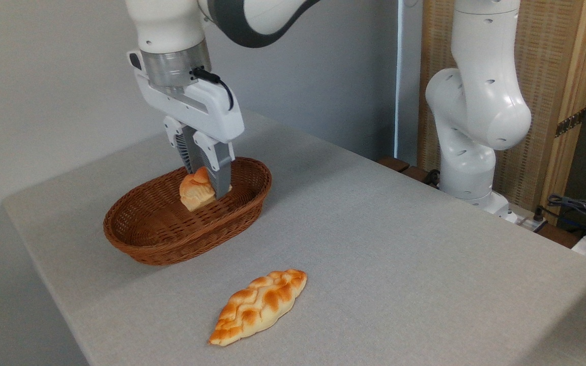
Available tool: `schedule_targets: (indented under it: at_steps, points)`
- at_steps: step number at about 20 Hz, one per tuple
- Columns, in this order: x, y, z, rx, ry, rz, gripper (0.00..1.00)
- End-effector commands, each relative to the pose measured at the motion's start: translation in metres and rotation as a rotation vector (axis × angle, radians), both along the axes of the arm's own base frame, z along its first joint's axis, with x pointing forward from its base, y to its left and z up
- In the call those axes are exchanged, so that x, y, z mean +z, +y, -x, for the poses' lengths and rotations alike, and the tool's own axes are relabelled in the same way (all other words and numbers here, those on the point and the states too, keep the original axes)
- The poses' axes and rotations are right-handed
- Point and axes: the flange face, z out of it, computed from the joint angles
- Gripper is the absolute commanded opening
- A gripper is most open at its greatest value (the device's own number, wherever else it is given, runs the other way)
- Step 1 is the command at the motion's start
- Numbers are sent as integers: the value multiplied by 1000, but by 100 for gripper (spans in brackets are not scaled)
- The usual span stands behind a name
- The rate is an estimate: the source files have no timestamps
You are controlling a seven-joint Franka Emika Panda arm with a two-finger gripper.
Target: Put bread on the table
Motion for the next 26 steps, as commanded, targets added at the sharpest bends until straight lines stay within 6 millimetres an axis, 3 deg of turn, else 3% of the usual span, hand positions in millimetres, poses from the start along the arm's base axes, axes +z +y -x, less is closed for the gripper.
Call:
schedule_targets:
  at_steps: [1,9,12,13,15,26]
  points:
    - [3,34,4,-10,18,-7,48]
    - [-10,97,1,-40,38,0,49]
    - [-19,110,0,-66,51,2,52]
    - [-19,114,0,-66,49,2,61]
    - [-19,114,0,-66,47,2,99]
    - [-22,113,0,-69,56,1,100]
